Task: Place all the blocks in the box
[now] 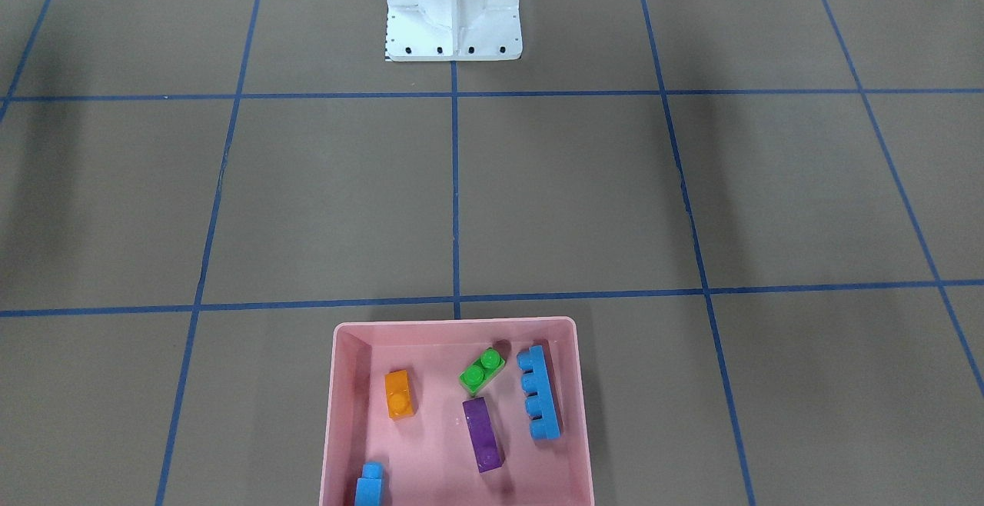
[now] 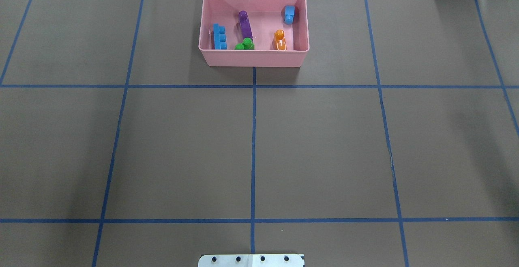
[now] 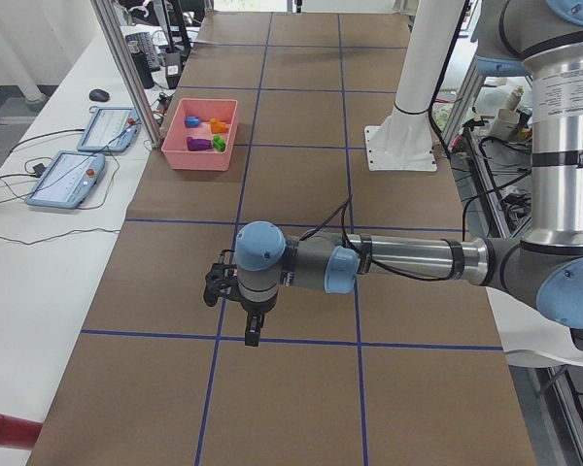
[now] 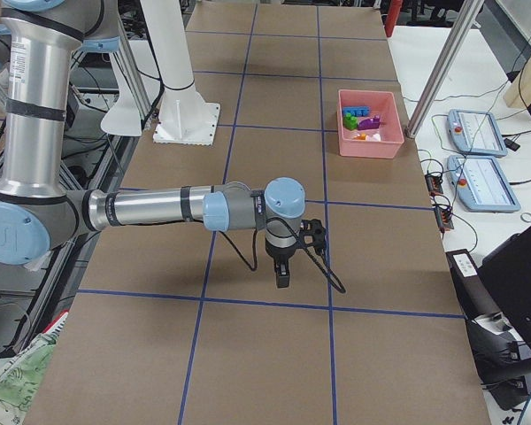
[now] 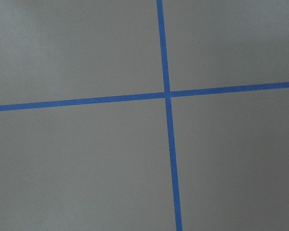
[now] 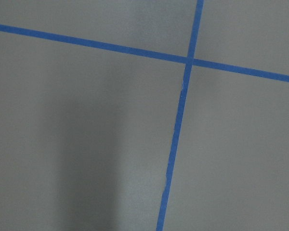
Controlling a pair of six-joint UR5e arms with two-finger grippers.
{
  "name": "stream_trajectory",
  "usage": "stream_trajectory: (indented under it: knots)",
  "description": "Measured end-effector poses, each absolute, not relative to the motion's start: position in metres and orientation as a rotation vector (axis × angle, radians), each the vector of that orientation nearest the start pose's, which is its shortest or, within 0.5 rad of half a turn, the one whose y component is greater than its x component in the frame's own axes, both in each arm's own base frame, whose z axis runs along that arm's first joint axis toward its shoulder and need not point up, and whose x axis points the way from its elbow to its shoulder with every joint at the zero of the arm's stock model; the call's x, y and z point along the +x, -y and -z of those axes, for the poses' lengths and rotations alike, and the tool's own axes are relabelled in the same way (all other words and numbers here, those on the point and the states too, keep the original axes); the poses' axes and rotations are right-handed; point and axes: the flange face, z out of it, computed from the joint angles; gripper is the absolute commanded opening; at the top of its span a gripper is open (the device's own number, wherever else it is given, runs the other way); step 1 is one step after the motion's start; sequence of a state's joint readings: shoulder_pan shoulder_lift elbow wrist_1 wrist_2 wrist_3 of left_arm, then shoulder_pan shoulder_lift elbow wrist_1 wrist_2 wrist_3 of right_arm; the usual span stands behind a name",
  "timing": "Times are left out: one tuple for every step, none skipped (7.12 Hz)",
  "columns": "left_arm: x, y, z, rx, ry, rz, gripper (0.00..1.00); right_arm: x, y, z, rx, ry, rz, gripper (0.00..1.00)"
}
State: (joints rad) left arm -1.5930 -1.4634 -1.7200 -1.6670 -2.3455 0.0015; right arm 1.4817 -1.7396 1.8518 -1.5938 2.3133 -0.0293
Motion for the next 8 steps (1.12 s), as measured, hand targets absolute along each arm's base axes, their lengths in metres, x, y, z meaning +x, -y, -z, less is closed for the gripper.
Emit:
stream_trajectory:
  knots:
    - [-0.074,0.453,-0.625,0.141,-0.772,-0.034,1.0,0.028,0.428,-0.598,0.069,0.746,0.148,1.0]
    - [-0.074,0.453,-0.625,0.141,-0.772,-0.034,1.0,0.028,0.429,-0.595,0.075,0.748,0.151,1.0]
    - [-0.074,0.453,-0.625,0.142,-0.772,-0.034,1.0,0.027,0.429,-0.593,0.078,0.753,0.152,1.0]
    - [-0.074,0.453,-0.625,0.142,-0.772,-0.034,1.0,0.027,0.428,-0.592,0.079,0.757,0.152,1.0]
    - [-0.074,0.453,-0.625,0.141,-0.772,-0.034,1.0,0.028,0.428,-0.592,0.08,0.758,0.151,1.0]
    - [-0.074,0.453,-0.626,0.14,-0.772,-0.033,1.0,0.028,0.428,-0.592,0.081,0.759,0.151,1.0]
    - [-0.074,0.453,-0.627,0.138,-0.772,-0.032,1.0,0.028,0.428,-0.59,0.085,0.759,0.152,1.0]
    - [-0.074,0.452,-0.627,0.136,-0.772,-0.031,1.0,0.028,0.428,-0.585,0.093,0.76,0.155,1.0]
